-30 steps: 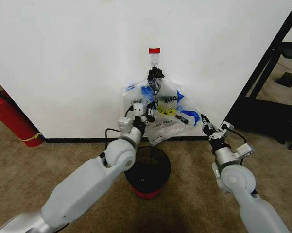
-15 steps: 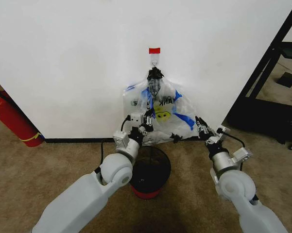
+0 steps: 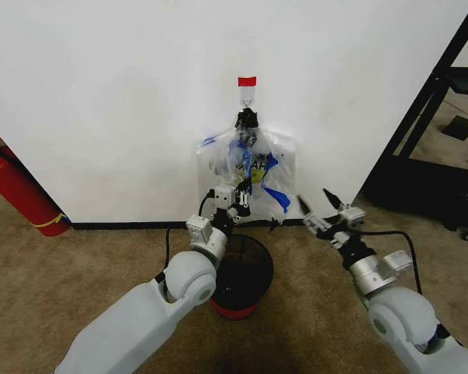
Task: Pick up the garbage bag from the wall and place it over the trash bin.
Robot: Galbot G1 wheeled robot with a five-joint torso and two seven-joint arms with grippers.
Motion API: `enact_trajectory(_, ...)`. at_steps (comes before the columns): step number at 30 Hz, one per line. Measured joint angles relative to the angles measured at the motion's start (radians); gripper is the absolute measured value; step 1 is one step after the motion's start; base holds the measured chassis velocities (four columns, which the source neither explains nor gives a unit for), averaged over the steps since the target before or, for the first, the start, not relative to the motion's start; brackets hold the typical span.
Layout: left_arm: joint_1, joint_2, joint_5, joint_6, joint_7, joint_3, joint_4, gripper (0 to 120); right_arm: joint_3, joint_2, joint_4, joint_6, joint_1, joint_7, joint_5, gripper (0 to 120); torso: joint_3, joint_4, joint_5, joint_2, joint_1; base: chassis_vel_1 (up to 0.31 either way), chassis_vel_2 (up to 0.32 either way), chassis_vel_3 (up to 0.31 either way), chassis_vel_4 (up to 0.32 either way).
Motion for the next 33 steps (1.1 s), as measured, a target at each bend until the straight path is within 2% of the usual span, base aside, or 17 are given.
enact_trajectory(2,-0.012,-0.004,0.0,0.001,0.0,0.014,0.006,0,-0.046,-0.01,-0.031,-0.024,0.057,0.021,0.062,97,0.0,0.0,-0.0001,0.0,0.0,0.0,0.0,0.0,0.0)
enact_trajectory(3,-0.017,-0.004,0.0,0.001,0.0,0.02,0.007,0,-0.066,-0.011,-0.051,-0.031,0.089,0.031,0.088,98,0.0,-0.0006,-0.0001,0.0,0.0,0.0,0.0,0.0,0.0)
enact_trajectory(6,-0.018,-0.003,0.0,0.002,0.0,0.025,0.007,0,-0.104,-0.009,-0.099,-0.043,0.159,0.05,0.134,100,0.0,-0.0003,0.0001,0.0,0.0,0.0,0.0,0.0,0.0)
enact_trajectory(16,-0.006,-0.001,0.005,0.001,0.003,0.025,0.008,0,-0.206,-0.015,-0.173,-0.083,0.283,0.055,0.195,100,0.0,-0.0004,-0.0002,0.0,0.0,0.0,0.0,0.0,0.0)
enact_trajectory(23,-0.003,-0.001,0.005,0.001,0.003,0.023,0.002,0,-0.325,-0.009,-0.268,-0.135,0.438,0.086,0.245,98,0.0,-0.0003,-0.0001,0.0,0.0,0.0,0.0,0.0,0.0)
enact_trajectory(32,-0.004,-0.005,0.005,0.002,0.004,0.027,0.001,0,-0.38,-0.013,-0.304,-0.169,0.498,0.098,0.256,95,0.0,-0.0004,0.0,0.0,0.0,0.0,0.0,0.0,0.0)
enact_trajectory(33,-0.004,-0.006,0.005,0.002,0.004,0.027,0.001,0,-0.383,-0.013,-0.306,-0.173,0.503,0.099,0.256,91,0.0,-0.0004,0.0,0.0,0.0,0.0,0.0,0.0,0.0)
